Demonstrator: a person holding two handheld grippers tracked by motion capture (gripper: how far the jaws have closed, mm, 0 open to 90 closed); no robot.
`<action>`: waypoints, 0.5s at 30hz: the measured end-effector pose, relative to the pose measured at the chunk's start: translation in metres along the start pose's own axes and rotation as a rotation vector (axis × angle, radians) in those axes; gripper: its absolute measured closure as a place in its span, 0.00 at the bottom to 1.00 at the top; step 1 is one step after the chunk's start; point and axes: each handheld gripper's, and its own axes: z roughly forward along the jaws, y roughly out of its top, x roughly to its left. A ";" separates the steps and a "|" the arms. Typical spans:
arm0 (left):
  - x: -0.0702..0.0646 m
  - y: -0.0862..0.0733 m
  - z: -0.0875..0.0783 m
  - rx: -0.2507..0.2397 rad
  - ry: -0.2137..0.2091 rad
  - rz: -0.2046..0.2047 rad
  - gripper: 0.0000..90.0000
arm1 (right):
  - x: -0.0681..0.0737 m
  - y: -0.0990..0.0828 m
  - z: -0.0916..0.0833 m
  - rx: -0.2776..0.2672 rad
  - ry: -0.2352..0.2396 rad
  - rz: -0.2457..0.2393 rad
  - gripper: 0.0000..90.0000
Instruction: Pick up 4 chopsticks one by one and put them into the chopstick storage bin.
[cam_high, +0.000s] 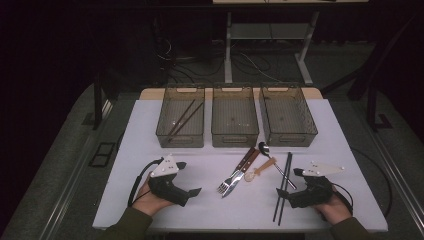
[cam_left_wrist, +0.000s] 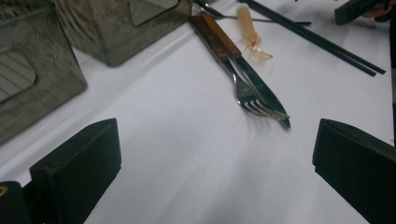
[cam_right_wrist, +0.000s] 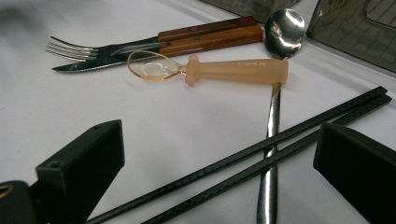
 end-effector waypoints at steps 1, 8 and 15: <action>-0.001 -0.001 0.000 0.007 -0.001 0.000 0.00 | -0.001 0.000 0.000 -0.001 -0.002 0.000 0.02; -0.003 -0.003 0.001 0.024 -0.003 0.005 0.01 | -0.003 0.001 -0.001 0.012 -0.025 0.033 0.02; -0.003 -0.003 0.002 0.027 -0.013 0.004 0.01 | -0.006 0.003 -0.002 -0.018 -0.056 0.060 0.02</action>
